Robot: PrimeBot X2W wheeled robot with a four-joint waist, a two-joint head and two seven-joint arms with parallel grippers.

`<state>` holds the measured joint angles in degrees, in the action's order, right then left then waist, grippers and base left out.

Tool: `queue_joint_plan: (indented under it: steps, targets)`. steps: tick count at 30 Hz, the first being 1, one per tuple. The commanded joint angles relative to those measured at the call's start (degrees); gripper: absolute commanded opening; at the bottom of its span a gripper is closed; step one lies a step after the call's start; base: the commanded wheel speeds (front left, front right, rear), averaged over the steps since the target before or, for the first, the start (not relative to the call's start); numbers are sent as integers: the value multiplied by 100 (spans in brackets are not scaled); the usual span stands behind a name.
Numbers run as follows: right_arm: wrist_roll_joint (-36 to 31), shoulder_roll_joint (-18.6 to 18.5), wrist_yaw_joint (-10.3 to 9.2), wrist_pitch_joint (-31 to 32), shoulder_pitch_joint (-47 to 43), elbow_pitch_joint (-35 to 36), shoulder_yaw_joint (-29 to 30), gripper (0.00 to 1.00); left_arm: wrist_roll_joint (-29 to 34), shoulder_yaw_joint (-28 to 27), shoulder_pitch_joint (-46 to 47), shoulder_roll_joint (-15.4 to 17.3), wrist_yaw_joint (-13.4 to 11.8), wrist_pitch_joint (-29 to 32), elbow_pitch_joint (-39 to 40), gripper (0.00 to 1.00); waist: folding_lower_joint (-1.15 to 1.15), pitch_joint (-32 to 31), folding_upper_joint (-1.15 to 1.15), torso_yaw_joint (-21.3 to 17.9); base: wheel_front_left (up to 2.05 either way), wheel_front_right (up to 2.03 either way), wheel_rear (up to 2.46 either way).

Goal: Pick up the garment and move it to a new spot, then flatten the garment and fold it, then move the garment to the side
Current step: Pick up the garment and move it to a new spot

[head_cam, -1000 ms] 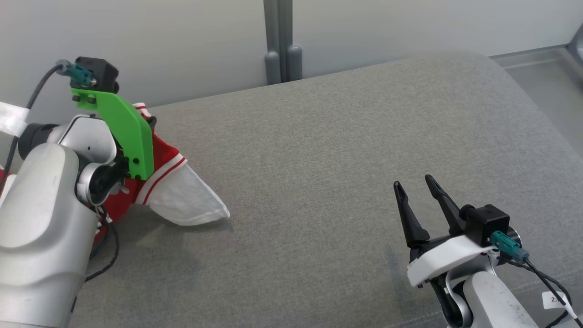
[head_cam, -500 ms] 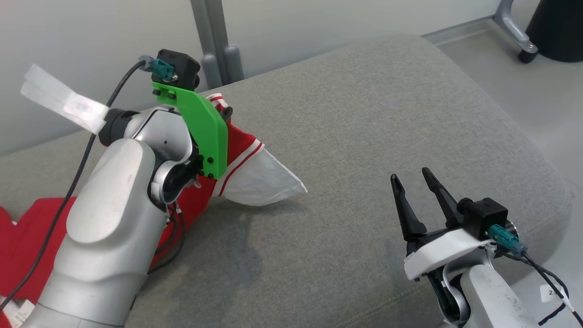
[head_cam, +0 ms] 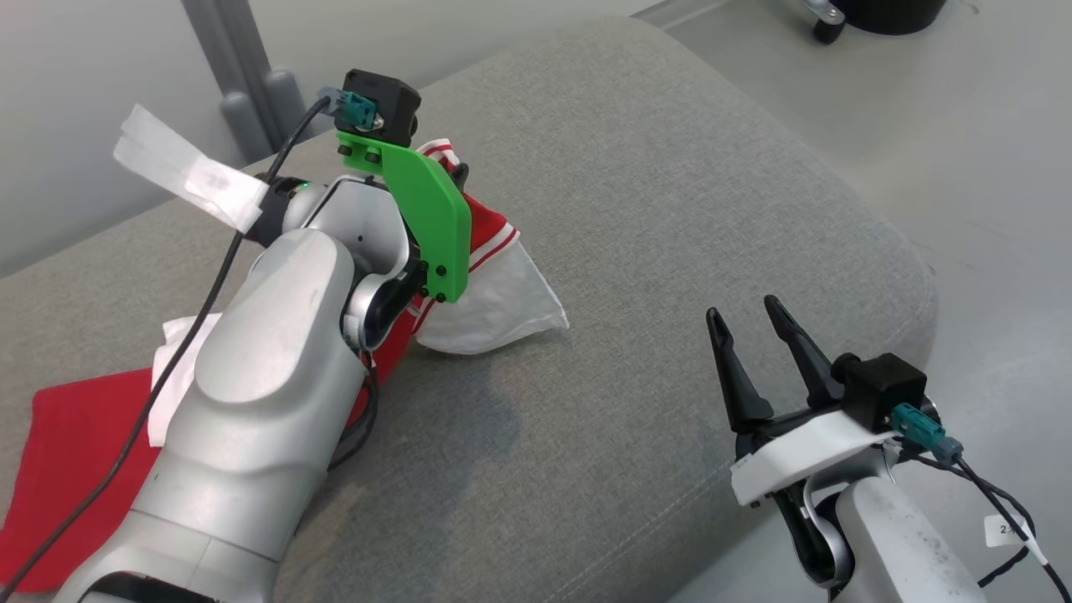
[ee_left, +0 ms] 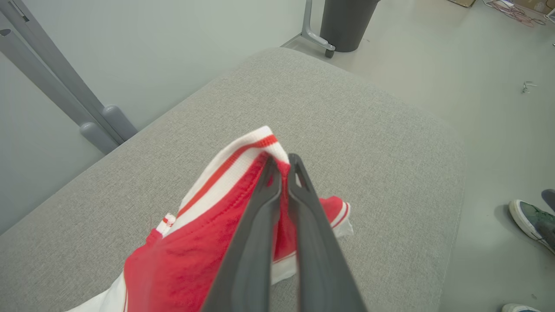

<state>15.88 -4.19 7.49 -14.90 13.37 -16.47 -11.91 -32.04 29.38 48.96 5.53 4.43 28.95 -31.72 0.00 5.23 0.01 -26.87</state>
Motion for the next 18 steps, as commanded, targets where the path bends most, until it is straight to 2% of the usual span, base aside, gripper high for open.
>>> queue_joint_plan:
  steps: [1, 9, 10, 11, 12, 18]
  targets:
    - [26, 33, 0, -18, 99, 27, -29, 100, 88, 36, 145, -26, -12, -105, -129, 0, 0, 216, -1, -277, 0, 0, 0]
    - [41, 69, 0, -18, 117, 55, -25, 100, 91, 181, 523, -191, 13, -600, -1005, 0, 0, 363, -1, -406, 0, 0, 0]
    - [38, 68, 0, -18, 119, 55, -17, 100, 59, 204, 546, -202, 22, -627, -1115, 5, 0, 370, -1, -404, 0, 0, 0]
    - [35, 68, 0, -18, 123, 49, -7, 100, 45, 222, 591, -212, 30, -668, -1201, 39, 0, 375, -1, -401, 0, 0, 0]
    - [27, 70, 0, -18, 128, 38, 0, 100, 35, 237, 636, -212, 42, -714, -1269, 100, 0, 378, -1, -396, 0, 0, 0]
    - [-34, 76, 0, -18, 113, -1, 34, 100, -145, 393, 764, -245, 121, -907, -1587, 100, 0, 323, -1, -184, 0, 0, 0]
